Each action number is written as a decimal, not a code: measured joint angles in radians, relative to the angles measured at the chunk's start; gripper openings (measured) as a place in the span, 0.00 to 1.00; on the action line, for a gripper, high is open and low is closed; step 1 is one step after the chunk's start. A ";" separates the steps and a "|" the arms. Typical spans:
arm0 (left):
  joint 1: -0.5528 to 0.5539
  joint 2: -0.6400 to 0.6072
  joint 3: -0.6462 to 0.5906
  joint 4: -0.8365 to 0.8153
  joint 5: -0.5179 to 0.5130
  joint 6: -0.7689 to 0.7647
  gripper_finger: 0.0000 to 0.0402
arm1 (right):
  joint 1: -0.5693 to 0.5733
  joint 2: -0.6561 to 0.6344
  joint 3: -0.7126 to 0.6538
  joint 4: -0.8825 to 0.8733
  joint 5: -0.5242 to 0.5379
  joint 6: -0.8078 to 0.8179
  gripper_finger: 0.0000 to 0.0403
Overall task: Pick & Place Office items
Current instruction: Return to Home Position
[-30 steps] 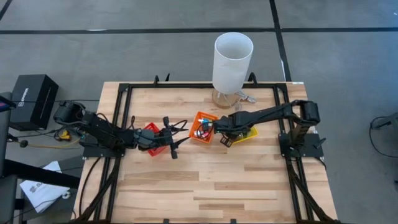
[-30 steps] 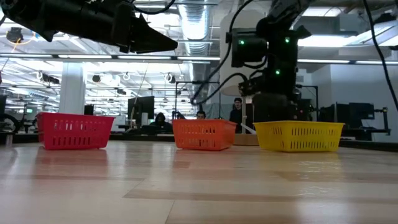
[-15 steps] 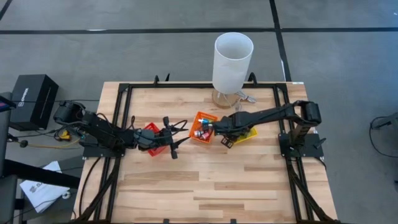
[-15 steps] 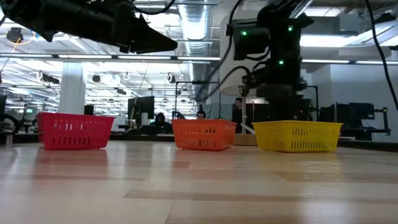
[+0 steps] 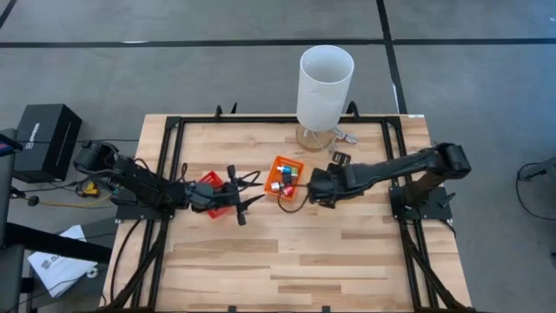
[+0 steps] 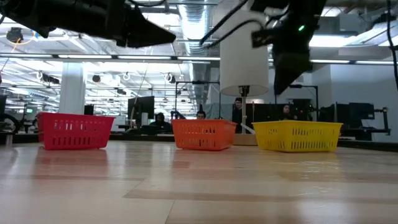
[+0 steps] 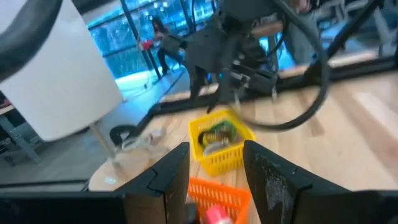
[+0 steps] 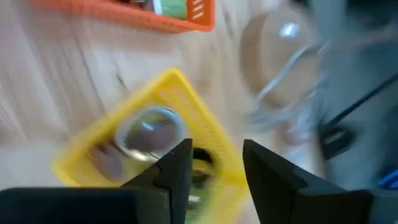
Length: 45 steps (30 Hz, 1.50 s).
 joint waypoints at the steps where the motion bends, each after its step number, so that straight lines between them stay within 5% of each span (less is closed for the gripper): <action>1: 0.000 -0.009 0.000 0.006 0.000 0.000 0.36 | 0.007 -0.023 0.005 -0.022 0.018 -0.098 0.33; 3: -0.004 -0.040 0.000 -0.001 -0.038 0.006 0.36 | 0.013 -0.065 0.013 -0.033 0.053 -0.195 0.33; 7: -0.024 -0.138 0.000 0.000 -0.213 0.008 0.36 | 0.012 -0.148 0.013 -0.041 0.096 -0.056 0.33; 14: -0.078 -0.338 -0.016 -0.115 -0.633 0.011 0.36 | 0.012 -0.267 0.013 -0.093 0.086 0.014 0.33; 17: -0.093 -0.427 -0.057 -0.119 -0.675 0.071 0.36 | -0.009 -0.354 0.013 -0.060 0.095 -0.038 0.33; 24: -0.111 -0.640 -0.149 -0.168 -0.322 0.078 0.36 | -0.035 -0.583 -0.063 0.155 -0.082 -0.200 0.33; 33: -0.079 -0.804 -0.156 -0.379 0.170 -0.074 0.36 | -0.064 -0.894 -0.398 0.563 -0.247 -0.330 0.33; 45: 0.025 -1.059 -0.156 -0.654 0.180 -0.083 0.36 | -0.107 -1.313 -0.653 0.654 -0.405 -0.320 0.33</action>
